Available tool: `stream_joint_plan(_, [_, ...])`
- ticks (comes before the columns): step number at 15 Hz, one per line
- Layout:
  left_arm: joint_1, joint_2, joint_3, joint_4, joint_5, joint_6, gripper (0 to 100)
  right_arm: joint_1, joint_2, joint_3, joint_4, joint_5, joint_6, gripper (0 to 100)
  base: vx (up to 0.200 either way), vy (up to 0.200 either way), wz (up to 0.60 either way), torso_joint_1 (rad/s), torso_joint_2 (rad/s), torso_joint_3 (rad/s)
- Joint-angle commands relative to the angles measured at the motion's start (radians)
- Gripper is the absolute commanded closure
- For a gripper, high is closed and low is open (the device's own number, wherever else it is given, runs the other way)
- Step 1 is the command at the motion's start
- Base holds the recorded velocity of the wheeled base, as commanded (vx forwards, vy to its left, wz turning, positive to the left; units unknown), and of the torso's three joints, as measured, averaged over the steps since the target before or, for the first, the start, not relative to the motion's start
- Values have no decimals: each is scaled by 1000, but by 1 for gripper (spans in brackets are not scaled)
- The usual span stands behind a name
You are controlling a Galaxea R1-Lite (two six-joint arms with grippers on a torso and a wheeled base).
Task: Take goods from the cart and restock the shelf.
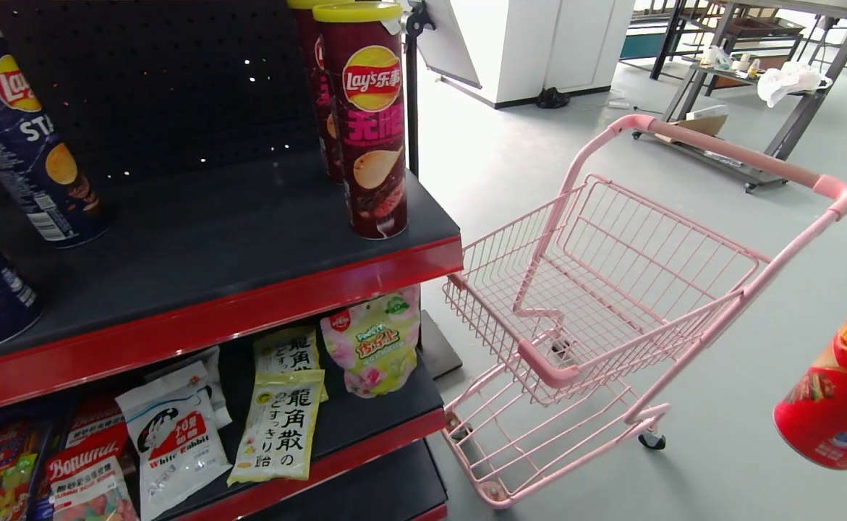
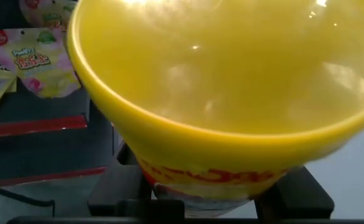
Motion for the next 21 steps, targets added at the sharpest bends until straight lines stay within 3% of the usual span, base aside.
stream_joint_plan(1, [0, -6, 2, 1, 0, 0, 0, -1, -16, 5, -1, 1, -1, 100, -200, 0, 0, -12, 2, 2])
stream_joint_plan(7, [0, -12, 2, 0, -1, 20, 0, -4, -37, 34, -1, -1, -4, 100, 0, 0, 0, 25, -61, -46])
stream_joint_plan(21, [0, -41, 21, 1, -3, 26, 0, 4, -33, 41, -3, 2, -27, 100, 0, 0, 0, 183, -495, -312])
